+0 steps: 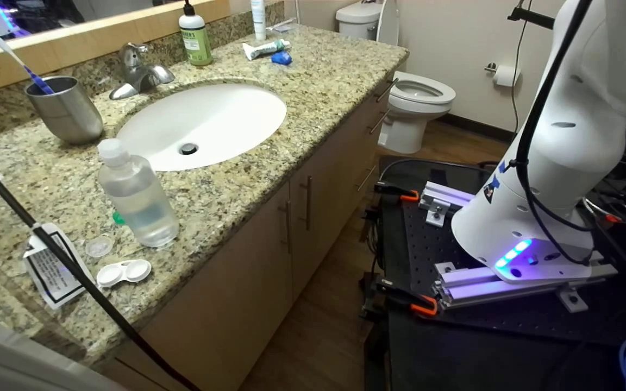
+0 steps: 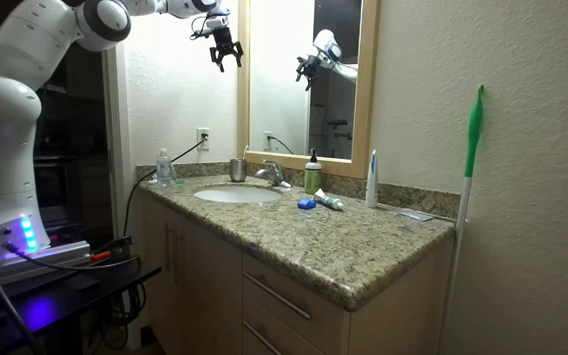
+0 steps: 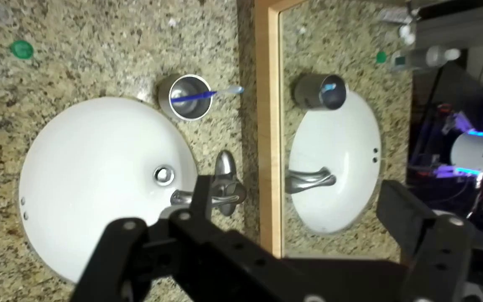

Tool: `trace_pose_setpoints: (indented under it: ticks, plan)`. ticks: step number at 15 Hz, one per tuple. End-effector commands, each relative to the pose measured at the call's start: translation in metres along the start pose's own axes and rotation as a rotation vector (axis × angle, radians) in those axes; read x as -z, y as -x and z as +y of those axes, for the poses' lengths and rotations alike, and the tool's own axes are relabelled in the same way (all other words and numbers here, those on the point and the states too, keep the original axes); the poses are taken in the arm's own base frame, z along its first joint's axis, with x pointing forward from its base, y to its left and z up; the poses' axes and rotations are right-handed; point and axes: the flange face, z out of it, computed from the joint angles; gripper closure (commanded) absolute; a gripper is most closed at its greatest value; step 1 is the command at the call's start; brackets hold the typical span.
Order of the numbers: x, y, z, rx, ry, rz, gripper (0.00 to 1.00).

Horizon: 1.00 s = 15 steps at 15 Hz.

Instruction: Pick up the silver cup and move it to the left. Pick up the silver cup and move it to the right

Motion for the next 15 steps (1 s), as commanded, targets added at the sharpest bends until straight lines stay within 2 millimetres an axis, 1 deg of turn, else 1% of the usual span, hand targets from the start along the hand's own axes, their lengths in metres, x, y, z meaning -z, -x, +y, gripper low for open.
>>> trace_pose_setpoints:
  ticks: [1,3,5,6,7,8,9,10,11,13,15]
  plan:
    - [-0.105,0.003,0.010,-0.008,0.144,0.148,0.00]
    - [-0.173,0.003,0.025,0.018,0.277,0.142,0.00]
    - [-0.223,-0.003,0.039,0.032,0.399,0.126,0.00]
    - [-0.247,-0.007,0.049,0.026,0.460,0.151,0.00]
    - [-0.263,-0.011,0.057,0.032,0.520,0.170,0.00]
    - [-0.277,-0.014,0.068,0.037,0.582,0.186,0.00]
    - [-0.286,-0.014,0.074,0.037,0.612,0.208,0.00]
    - [-0.282,-0.010,0.067,0.024,0.550,0.215,0.00]
    - [-0.291,-0.012,0.073,0.024,0.581,0.224,0.00]
    - [-0.296,-0.012,0.076,0.025,0.597,0.229,0.00]
    - [-0.313,-0.003,0.077,0.033,0.563,0.233,0.00]
